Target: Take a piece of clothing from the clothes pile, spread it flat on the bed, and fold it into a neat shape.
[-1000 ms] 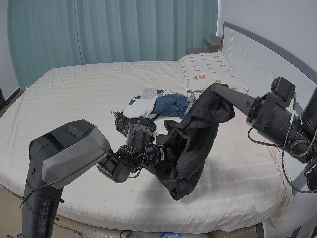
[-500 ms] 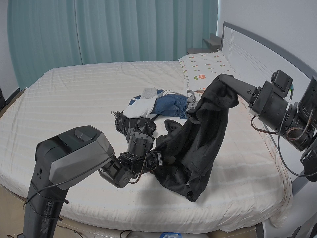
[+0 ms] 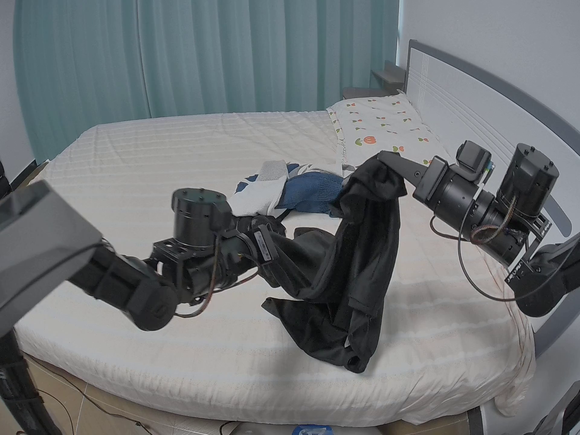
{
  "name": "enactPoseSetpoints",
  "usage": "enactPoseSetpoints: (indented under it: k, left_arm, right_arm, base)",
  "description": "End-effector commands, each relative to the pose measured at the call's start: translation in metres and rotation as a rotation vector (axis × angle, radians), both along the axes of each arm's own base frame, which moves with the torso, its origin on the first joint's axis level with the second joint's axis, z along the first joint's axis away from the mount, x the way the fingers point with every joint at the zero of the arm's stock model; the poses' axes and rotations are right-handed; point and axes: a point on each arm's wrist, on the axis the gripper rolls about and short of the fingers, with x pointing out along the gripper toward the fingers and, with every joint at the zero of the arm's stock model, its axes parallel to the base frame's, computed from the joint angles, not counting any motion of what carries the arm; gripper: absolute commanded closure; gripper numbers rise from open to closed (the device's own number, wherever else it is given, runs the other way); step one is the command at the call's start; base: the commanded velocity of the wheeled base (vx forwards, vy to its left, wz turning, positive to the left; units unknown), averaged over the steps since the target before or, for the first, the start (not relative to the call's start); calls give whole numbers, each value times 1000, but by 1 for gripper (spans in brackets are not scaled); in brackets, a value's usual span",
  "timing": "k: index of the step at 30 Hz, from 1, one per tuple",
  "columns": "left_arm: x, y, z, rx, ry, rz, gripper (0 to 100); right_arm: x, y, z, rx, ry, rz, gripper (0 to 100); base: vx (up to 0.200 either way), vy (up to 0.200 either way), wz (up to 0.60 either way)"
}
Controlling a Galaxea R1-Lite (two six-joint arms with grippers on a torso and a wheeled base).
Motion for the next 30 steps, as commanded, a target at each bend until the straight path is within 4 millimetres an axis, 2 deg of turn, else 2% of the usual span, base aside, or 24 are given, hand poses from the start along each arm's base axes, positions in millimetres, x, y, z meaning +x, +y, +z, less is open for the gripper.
enactPoseSetpoints:
  k: [1,4,6,7,8,9,15,18,24,27,30]
  left_arm:
    - [-62,42,76,-135,-90,37,100]
    - [-69,51,85,-201,-86,64,100]
    - [-70,56,81,-252,-44,97,100]
    - [-70,56,81,-252,-44,97,100]
    - [-71,58,74,-276,-2,108,100]
    - [-73,58,69,-285,21,113,100]
    - [-70,55,47,-315,129,141,100]
    - [-72,56,36,-309,162,137,100]
    - [-71,55,16,-306,198,119,100]
    - [-68,54,12,-331,219,132,100]
    - [-69,54,10,-357,243,135,100]
  right_arm:
    - [24,-1,22,74,-108,-117,100]
    - [18,0,20,72,-110,-107,100]
    - [12,1,2,43,-61,-92,100]
    - [12,1,2,43,-61,-92,100]
    - [8,0,-16,22,-8,-78,100]
    - [7,-1,-26,10,18,-76,100]
    - [7,-1,-68,31,119,-73,100]
    - [3,-3,-77,100,144,-53,100]
    - [-1,-5,-91,112,228,-51,100]
    - [-2,-5,-97,113,257,-59,100]
    - [-3,-6,-96,117,256,-62,100]
  base:
    - [0,0,0]
    - [0,0,0]
    - [0,0,0]
    - [0,0,0]
    - [0,0,0]
    - [0,0,0]
    - [0,0,0]
    - [0,0,0]
    - [0,0,0]
    - [0,0,0]
    - [-200,0,0]
